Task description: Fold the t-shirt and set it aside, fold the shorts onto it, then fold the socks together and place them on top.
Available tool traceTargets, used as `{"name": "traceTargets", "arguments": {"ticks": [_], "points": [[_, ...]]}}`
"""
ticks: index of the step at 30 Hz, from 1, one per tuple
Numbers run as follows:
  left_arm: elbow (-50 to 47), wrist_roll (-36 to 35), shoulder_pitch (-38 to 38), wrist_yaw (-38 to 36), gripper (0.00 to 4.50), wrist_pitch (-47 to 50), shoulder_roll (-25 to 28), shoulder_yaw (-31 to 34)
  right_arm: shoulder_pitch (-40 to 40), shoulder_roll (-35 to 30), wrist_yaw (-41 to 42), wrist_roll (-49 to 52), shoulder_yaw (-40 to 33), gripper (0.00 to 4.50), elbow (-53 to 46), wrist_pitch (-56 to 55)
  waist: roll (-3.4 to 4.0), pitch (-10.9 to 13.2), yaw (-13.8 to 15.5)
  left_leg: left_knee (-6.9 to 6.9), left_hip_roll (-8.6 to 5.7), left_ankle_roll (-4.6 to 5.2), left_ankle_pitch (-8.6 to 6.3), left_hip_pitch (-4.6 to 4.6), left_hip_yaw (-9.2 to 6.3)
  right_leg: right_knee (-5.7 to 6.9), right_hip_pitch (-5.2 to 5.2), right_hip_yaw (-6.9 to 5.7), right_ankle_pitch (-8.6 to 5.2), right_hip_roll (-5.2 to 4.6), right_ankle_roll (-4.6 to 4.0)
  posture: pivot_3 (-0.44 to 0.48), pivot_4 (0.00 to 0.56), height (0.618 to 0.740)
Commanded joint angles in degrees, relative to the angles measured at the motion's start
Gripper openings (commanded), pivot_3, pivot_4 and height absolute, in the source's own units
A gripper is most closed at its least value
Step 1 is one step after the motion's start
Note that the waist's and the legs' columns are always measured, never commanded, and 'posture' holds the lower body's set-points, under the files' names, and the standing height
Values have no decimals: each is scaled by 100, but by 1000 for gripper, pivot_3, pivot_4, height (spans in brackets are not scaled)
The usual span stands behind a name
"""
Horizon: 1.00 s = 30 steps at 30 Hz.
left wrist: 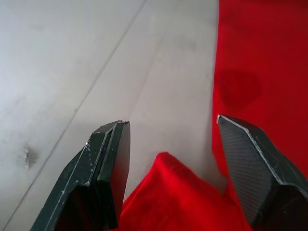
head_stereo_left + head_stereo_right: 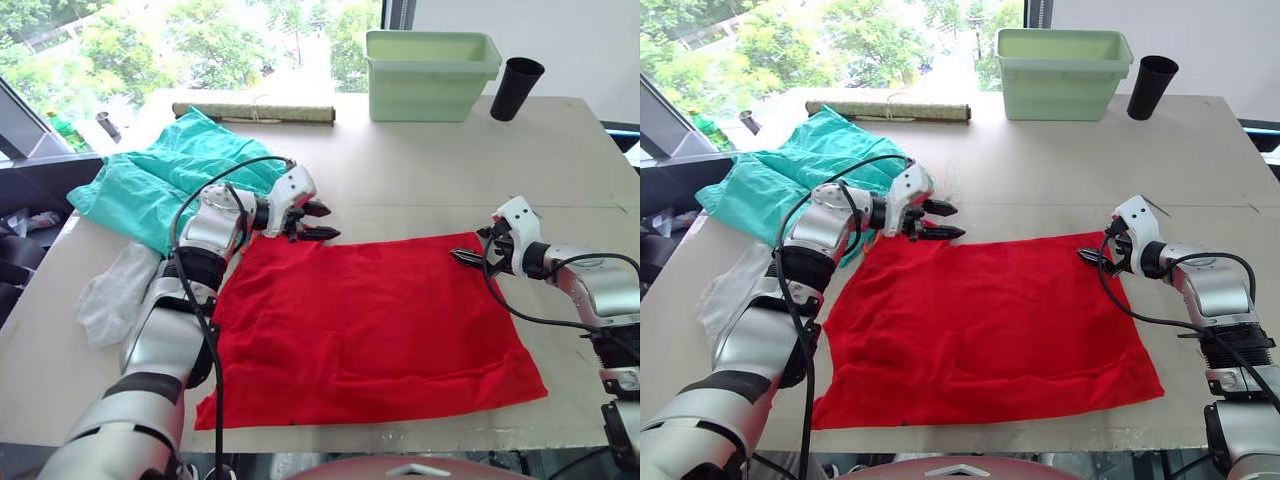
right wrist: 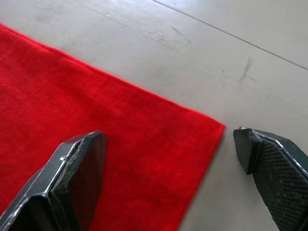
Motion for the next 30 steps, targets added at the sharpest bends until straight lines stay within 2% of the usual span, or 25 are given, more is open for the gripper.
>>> {"name": "traceTargets", "arguments": {"ticks": [1, 2, 5, 6, 7, 8, 9, 15, 21, 24, 28, 30], "points": [[675, 338, -341, 324, 3115, -527, -120, -80, -59, 48, -89, 35, -212, 4500, -102, 27, 0, 0, -5, 0, 0, 0, 0, 0, 0, 0, 0, 0, 0, 0, 0, 0, 150, 737], [853, 408, -402, 388, 3115, -651, -150, -86, -65, 56, -95, 37, -221, 4500, -95, 30, 0, 0, -5, 1, 0, 0, 0, 0, 0, 1, 0, 0, 0, 0, 0, 0, 150, 737], [1623, 576, -654, 606, 2264, -871, -307, -65, -74, 32, -121, 16, -241, 4500, -108, 52, 0, 0, 6, 14, 1, 1, 0, -1, -2, 7, 0, 0, 0, 0, 0, 0, 150, 737], [1770, 607, -702, 602, 1727, -895, -338, -56, -73, 27, -130, 11, -244, 4500, -114, 56, 0, 0, 1, 15, 1, 1, -1, -1, -3, 8, 0, 0, 0, -1, 0, 0, 150, 737], [1859, 599, -728, 486, 1425, -861, -364, -41, -70, 25, -131, 13, -250, 4500, -121, 61, -1, 0, -1, 18, 1, 1, -1, -1, -3, 10, 0, 1, 0, -2, 0, 0, 150, 737], [1940, 566, -751, 366, 713, -780, -389, -4, -65, 24, -134, 12, -252, 4500, -133, 64, -1, -1, -3, 20, 1, 2, -1, -1, -3, 12, 0, 1, 0, -2, 0, 0, 150, 737], [2005, 535, -770, 276, 385, -697, -411, 39, -61, 22, -137, 9, -251, 4500, -141, 68, -1, -1, -5, 21, 2, 2, -1, -1, -3, 13, 0, 1, 0, -2, 0, 0, 150, 737], [2229, 189, -989, -110, 385, -68, -488, 580, -31, 26, -165, -6, -244, 4500, -213, 73, -1, -1, -6, 24, 2, 1, -1, -1, -4, 19, -1, 1, 0, -2, 0, 0, 150, 737], [2166, 21, -1082, -518, 385, 68, -382, 875, -47, 38, -183, -58, -207, 4500, -222, -26, -1, 0, -13, 28, 2, 1, -1, -11, -5, 25, -10, 0, 0, -2, 0, 0, 150, 737], [2089, 92, -1046, -429, 1209, -187, -337, 910, -48, 54, -194, -76, -193, 4500, -214, -48, -1, 0, -14, 42, 2, 1, -1, -38, -6, 41, -39, 0, 0, -2, 0, 0, 150, 737], [2081, 348, -964, -300, 3006, -618, -268, 746, -24, 91, -206, -79, -166, 4500, -244, -75, -2, 0, -13, 57, 2, 1, 0, -48, -6, 63, -50, 1, 0, -3, 0, 0, 150, 737], [2156, 470, -965, -194, 3006, -744, -202, 691, -35, 124, -223, -80, -150, 4500, -250, -84, -2, 0, -17, 58, 3, 1, 0, -47, -6, 66, -50, 1, 0, -3, 0, 0, 150, 737]]}}
